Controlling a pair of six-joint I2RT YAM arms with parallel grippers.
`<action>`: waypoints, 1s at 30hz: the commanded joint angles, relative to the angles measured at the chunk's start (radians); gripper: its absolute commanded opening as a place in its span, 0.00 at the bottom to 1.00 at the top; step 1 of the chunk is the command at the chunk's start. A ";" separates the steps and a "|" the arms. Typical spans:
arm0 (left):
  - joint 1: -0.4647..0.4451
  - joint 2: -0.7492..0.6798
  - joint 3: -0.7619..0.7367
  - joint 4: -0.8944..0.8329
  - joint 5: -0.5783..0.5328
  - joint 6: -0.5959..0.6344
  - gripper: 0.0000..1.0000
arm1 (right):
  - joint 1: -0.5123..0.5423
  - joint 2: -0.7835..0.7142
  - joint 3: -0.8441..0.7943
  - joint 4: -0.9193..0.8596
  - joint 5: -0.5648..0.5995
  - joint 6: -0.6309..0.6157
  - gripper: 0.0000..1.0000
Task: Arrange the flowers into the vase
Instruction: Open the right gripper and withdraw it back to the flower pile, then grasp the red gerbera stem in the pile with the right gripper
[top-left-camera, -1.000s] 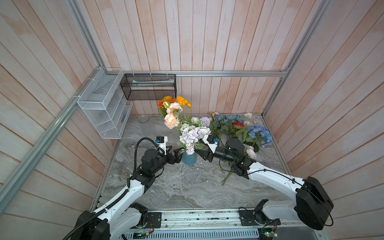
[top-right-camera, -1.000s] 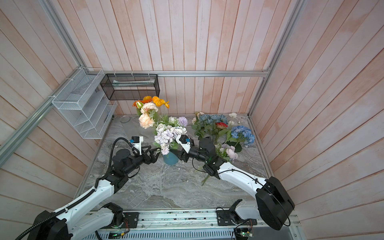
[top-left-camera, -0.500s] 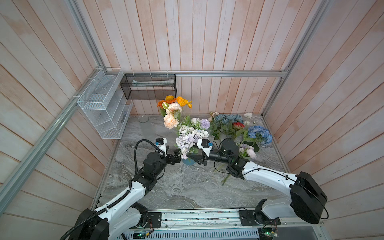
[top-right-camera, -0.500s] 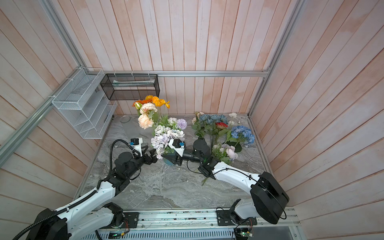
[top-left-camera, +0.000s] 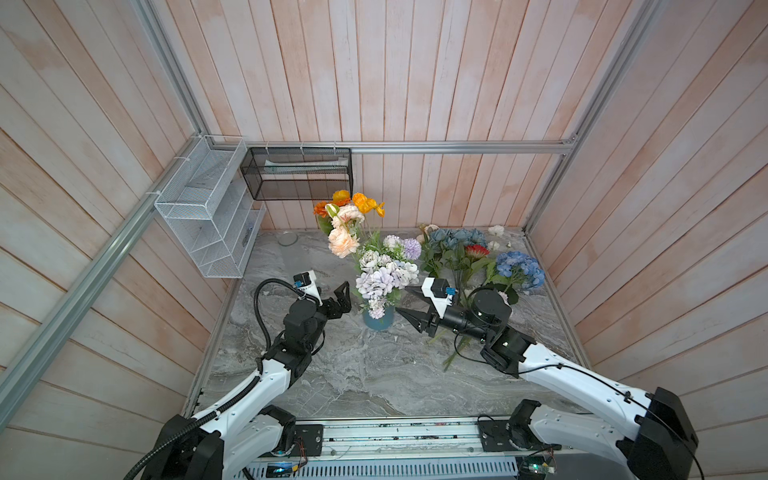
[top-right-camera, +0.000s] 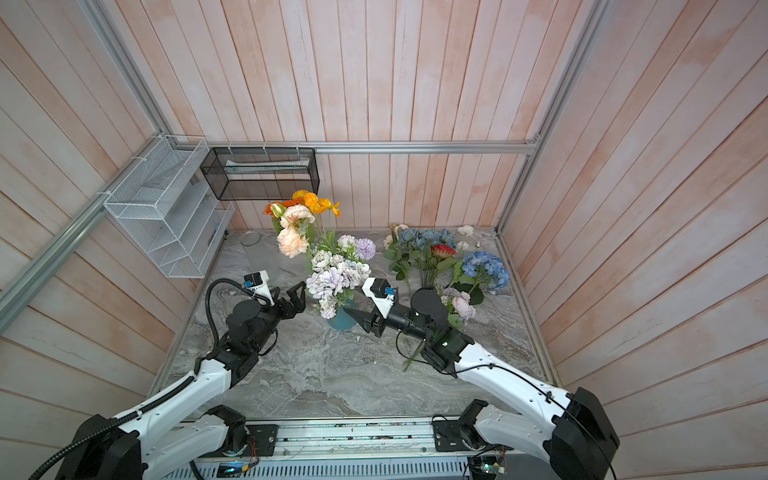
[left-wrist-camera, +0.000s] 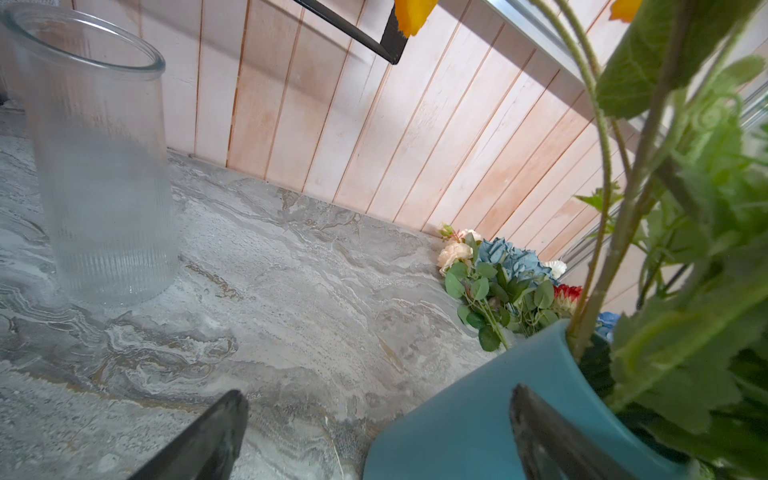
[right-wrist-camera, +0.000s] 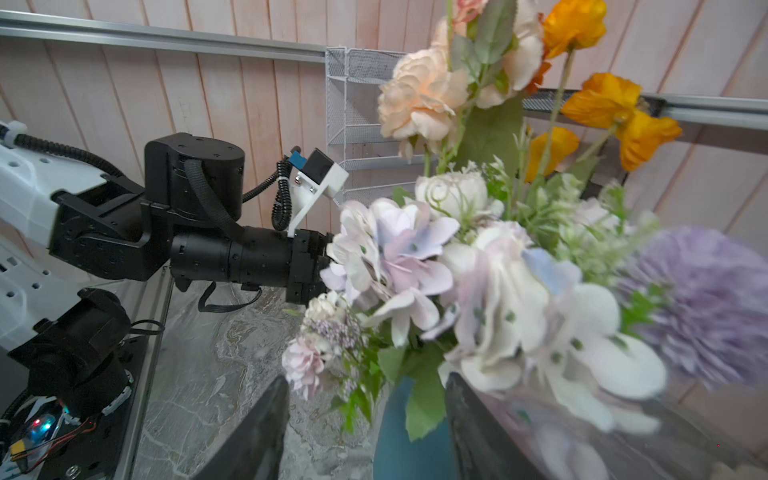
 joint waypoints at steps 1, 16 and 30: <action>0.008 0.014 0.016 0.039 -0.011 -0.036 1.00 | -0.077 -0.039 -0.039 -0.074 0.096 0.130 0.60; 0.021 0.072 0.010 0.076 0.073 0.003 1.00 | -0.451 0.286 0.134 -0.246 0.232 0.482 0.45; 0.044 0.131 0.012 0.106 0.126 0.030 1.00 | -0.489 0.700 0.388 -0.376 0.325 0.450 0.35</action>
